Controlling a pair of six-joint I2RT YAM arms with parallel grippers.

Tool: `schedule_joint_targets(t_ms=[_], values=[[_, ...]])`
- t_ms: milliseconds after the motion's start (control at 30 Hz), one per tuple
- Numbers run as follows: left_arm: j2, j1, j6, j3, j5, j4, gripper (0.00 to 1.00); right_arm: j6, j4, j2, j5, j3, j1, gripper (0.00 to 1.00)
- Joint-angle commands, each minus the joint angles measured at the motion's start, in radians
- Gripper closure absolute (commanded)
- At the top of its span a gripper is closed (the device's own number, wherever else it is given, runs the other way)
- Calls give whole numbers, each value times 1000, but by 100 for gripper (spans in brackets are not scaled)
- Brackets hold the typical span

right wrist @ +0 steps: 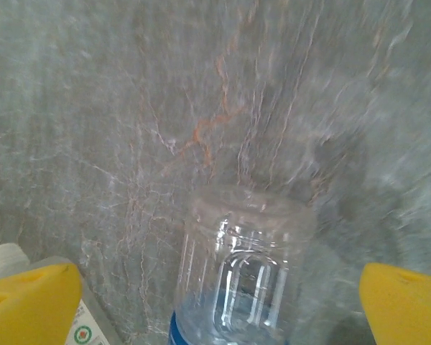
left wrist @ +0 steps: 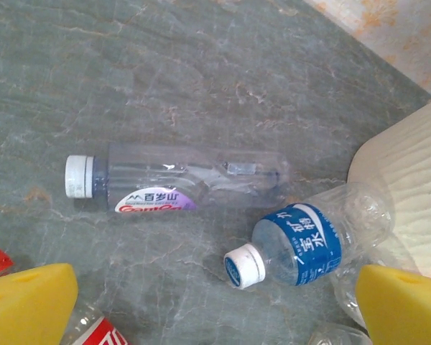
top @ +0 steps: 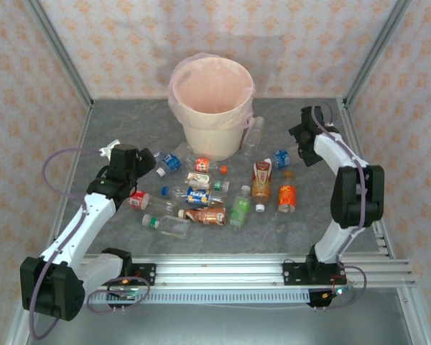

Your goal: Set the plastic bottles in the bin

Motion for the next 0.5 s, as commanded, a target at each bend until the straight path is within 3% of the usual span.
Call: schedule_joint_targets(t_ms=[0, 233, 467], values=[[-15, 0, -41, -25, -21, -50, 0, 149, -17, 60, -59, 25, 2, 1], [7, -1, -67, -50, 21, -20, 0, 150, 41, 172, -62, 46, 2, 2], [2, -1, -98, -63, 37, -19, 0, 142, 171, 133, 2, -14, -5, 29]])
